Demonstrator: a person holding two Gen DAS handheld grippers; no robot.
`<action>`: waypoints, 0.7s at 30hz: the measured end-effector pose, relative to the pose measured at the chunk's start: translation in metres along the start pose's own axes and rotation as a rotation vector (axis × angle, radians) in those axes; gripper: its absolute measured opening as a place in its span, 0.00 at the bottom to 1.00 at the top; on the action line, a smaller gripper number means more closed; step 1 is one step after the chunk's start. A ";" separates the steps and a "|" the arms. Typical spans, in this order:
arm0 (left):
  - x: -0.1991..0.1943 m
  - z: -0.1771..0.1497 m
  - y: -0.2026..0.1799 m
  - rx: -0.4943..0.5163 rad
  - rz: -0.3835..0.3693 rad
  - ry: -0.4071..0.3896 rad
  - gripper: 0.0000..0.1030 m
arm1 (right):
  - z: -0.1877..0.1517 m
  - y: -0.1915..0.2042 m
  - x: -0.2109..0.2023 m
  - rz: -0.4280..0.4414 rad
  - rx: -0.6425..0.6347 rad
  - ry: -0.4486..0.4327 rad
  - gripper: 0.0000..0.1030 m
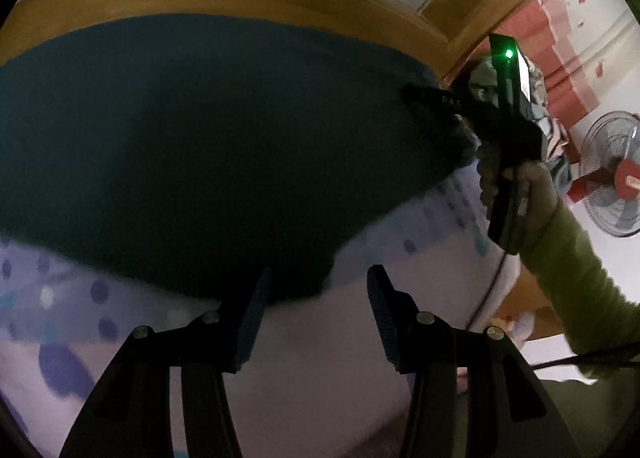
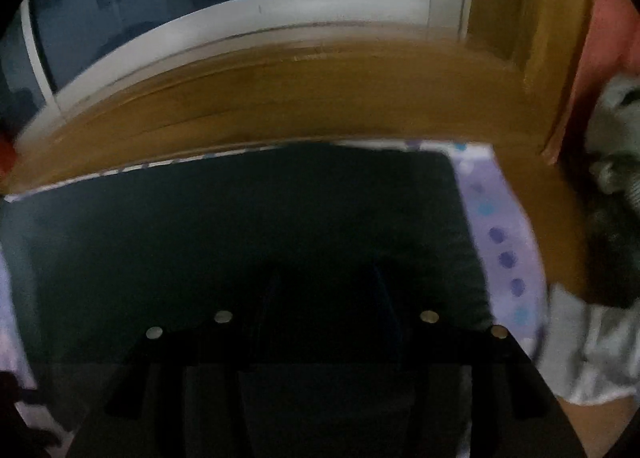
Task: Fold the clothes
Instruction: 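Open the left gripper and withdraw it from the trousers, then open both grippers and pull them back from the dark green trousers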
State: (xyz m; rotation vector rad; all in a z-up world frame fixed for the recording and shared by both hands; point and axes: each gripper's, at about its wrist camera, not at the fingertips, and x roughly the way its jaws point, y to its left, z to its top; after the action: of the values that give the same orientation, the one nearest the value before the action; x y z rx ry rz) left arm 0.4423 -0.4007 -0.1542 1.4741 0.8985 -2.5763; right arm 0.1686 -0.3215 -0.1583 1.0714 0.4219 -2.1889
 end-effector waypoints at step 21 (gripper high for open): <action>-0.047 -0.034 0.082 -0.155 -0.162 -0.102 0.49 | -0.123 0.190 -0.070 0.331 -0.271 0.070 0.41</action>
State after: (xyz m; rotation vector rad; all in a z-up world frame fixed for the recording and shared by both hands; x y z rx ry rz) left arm 0.5199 -0.4631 -0.1677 1.2676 1.2192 -2.5929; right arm 0.4008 -0.3652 -0.1786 0.9911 0.5163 -1.7518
